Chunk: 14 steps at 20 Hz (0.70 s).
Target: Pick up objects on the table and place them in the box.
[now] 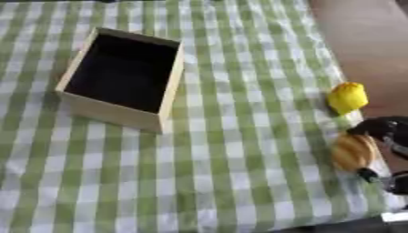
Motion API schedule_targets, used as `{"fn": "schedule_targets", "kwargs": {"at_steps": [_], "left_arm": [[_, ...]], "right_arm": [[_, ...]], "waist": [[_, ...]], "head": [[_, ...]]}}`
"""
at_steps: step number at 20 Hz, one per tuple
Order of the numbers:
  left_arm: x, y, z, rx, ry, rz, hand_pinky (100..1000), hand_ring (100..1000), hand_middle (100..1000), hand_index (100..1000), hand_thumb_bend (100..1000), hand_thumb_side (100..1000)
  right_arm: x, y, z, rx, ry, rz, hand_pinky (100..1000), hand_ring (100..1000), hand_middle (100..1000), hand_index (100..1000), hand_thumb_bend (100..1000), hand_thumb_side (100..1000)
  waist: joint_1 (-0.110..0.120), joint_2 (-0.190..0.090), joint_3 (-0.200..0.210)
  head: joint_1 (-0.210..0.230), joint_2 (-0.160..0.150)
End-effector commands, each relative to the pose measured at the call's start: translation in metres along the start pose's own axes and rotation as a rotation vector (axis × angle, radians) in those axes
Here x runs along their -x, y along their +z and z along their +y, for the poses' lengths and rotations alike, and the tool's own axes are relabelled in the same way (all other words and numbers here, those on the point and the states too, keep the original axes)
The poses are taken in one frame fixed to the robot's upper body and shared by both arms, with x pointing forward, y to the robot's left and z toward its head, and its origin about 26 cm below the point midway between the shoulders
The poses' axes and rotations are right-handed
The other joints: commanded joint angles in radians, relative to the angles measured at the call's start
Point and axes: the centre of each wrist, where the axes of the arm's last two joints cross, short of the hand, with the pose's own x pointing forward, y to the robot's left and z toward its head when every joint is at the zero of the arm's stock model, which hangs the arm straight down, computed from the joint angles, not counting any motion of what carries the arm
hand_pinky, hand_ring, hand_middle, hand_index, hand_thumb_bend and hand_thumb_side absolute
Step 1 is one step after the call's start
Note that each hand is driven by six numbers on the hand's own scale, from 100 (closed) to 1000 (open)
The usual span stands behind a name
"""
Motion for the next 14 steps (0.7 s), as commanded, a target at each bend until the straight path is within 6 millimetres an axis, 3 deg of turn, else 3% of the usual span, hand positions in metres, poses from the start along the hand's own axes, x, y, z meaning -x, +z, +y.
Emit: {"fn": "schedule_targets", "kwargs": {"at_steps": [1, 5, 9, 14], "left_arm": [[-0.0049, -0.0044, 0.0002, 0.002, 0.005, -0.021, 651, 778, 747, 825, 246, 640], [-0.0051, -0.0049, -0.0002, 0.002, 0.005, -0.021, 652, 778, 747, 825, 244, 641], [-0.0051, -0.0048, -0.0005, 0.001, 0.007, -0.02, 652, 778, 747, 825, 241, 643], [-0.005, -0.0045, -0.001, 0.003, 0.009, -0.016, 653, 779, 747, 825, 238, 647]], "right_arm": [[0.0058, 0.0011, -0.0057, 0.014, 0.007, 0.005, 850, 843, 745, 851, 210, 212], [0.0054, 0.0009, -0.003, 0.043, 0.008, 0.02, 829, 807, 629, 757, 259, 225], [0.0036, 0.0002, 0.0009, 0.093, 0.004, 0.033, 806, 751, 522, 650, 150, 221], [-0.0037, -0.0014, -0.0087, 0.222, -0.003, 0.026, 789, 719, 480, 605, 100, 190]], "waist": [[-0.001, -0.012, 0.001], [-0.002, -0.012, 0.001], [-0.002, -0.012, 0.003], [-0.006, -0.012, 0.003]], "head": [[0.0, -0.013], [0.002, -0.012], [0.002, -0.011], [0.004, -0.01]]}}
